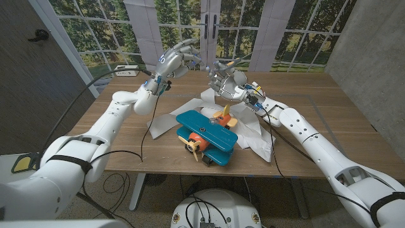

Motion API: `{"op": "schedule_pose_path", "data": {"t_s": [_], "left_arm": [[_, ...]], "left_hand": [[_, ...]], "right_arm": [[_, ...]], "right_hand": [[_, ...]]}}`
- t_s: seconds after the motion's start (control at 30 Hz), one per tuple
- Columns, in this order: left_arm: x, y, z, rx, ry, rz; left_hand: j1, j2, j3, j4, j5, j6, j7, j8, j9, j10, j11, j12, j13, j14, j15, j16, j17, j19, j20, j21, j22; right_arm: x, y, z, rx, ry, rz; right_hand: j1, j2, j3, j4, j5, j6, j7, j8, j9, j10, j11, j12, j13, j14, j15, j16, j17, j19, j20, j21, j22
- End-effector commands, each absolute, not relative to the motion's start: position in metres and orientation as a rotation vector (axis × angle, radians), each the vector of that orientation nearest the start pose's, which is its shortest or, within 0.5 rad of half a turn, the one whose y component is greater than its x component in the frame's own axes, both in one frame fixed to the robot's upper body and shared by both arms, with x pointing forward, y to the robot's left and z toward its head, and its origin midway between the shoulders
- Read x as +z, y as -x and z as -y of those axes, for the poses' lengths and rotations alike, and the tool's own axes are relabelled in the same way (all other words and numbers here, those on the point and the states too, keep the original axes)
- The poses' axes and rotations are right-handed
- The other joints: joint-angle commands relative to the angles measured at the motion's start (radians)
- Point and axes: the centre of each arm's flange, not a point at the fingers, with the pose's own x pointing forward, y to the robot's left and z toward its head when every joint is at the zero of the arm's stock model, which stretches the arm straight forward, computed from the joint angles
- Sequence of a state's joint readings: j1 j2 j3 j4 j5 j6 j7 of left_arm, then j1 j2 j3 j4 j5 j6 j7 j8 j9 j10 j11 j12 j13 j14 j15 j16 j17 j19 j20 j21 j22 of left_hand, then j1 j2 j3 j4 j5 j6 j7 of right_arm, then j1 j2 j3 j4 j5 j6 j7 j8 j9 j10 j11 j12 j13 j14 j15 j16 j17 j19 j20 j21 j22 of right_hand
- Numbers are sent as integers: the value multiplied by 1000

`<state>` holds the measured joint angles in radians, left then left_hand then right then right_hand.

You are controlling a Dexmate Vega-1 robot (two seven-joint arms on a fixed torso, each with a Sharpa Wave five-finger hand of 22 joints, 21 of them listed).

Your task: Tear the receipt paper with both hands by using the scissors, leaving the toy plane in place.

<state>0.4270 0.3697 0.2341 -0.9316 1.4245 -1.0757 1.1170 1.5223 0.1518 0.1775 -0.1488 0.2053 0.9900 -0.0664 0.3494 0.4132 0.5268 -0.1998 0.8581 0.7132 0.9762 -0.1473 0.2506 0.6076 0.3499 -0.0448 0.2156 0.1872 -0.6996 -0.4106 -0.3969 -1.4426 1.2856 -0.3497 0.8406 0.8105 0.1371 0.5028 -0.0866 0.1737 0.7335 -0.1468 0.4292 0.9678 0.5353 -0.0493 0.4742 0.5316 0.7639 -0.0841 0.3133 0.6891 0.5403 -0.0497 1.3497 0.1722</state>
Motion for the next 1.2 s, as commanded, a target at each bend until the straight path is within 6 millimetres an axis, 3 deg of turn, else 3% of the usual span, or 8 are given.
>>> {"op": "schedule_pose_path", "data": {"t_s": [0.03,0.37,0.67,0.77,0.83,0.93,1.03,1.2], "left_arm": [[112,-579,-232,155,-959,1798],[110,-579,-242,198,-881,1771],[108,-582,-253,251,-826,1729],[109,-585,-256,266,-797,1706],[111,-586,-258,277,-782,1694],[113,-587,-259,280,-772,1685],[112,-588,-260,280,-755,1671],[110,-590,-261,275,-745,1652]], "left_hand": [[-18,13,9,9,17,-48,-14,-19,14,-34,1,18,37,-13,-93,8,29,6,-26,12,7],[-68,33,21,35,36,-92,-37,-54,3,-65,-1,38,83,-63,-94,-11,46,1,-3,14,7],[-83,34,27,41,41,-87,-40,-57,0,-62,-1,37,83,-65,-94,-13,50,-1,0,14,6],[-88,34,29,43,43,-87,-41,-58,-2,-61,-1,36,83,-66,-94,-14,50,-1,2,14,6],[-91,34,30,43,44,-85,-40,-58,-2,-60,-1,34,80,-68,-94,-16,49,-1,3,14,5],[-96,35,33,45,46,-80,-41,-57,-4,-57,-1,32,77,-70,-94,-19,49,0,3,14,5],[-100,35,35,46,47,-77,-42,-57,-5,-54,-1,31,75,-71,-94,-20,48,-1,3,14,5],[-105,35,39,46,49,-70,-42,-56,-7,-47,-1,30,71,-69,-94,-20,49,-1,3,14,4]], "right_arm": [[41,-575,130,1383,-497,357],[47,-576,136,1366,-487,371],[50,-578,145,1343,-487,387],[52,-580,149,1333,-488,390],[55,-580,154,1317,-463,402],[56,-581,157,1311,-457,410],[57,-582,162,1289,-453,416],[57,-581,174,1223,-417,404]], "right_hand": [[-11,1,21,-2,2,6,8,12,10,13,10,-26,-28,-7,-135,-16,-27,17,-150,-11,-1],[-63,4,55,9,8,-58,2,71,129,17,47,-135,-135,-31,-123,-54,-104,58,-148,-62,-5],[-93,3,70,15,11,-71,0,88,150,-19,56,-199,-181,-98,-76,-80,-129,49,-124,-108,-8],[-103,3,82,9,17,-70,9,94,146,-14,62,-223,-205,-135,-34,-91,-146,-7,-63,-155,-11],[-107,2,94,-2,22,-65,24,93,128,-22,75,-249,-228,-175,15,-103,-164,-74,1,-209,-14],[-108,6,99,-6,24,-64,35,97,127,-35,82,-261,-236,-194,30,-106,-170,-87,15,-228,-15],[-104,11,104,-10,26,-62,46,97,123,-34,83,-263,-240,-190,25,-102,-172,-87,17,-236,-15],[-97,17,108,-31,31,-42,65,107,101,84,64,-233,-252,-90,-19,-49,-183,-64,-4,-266,-8]]}}
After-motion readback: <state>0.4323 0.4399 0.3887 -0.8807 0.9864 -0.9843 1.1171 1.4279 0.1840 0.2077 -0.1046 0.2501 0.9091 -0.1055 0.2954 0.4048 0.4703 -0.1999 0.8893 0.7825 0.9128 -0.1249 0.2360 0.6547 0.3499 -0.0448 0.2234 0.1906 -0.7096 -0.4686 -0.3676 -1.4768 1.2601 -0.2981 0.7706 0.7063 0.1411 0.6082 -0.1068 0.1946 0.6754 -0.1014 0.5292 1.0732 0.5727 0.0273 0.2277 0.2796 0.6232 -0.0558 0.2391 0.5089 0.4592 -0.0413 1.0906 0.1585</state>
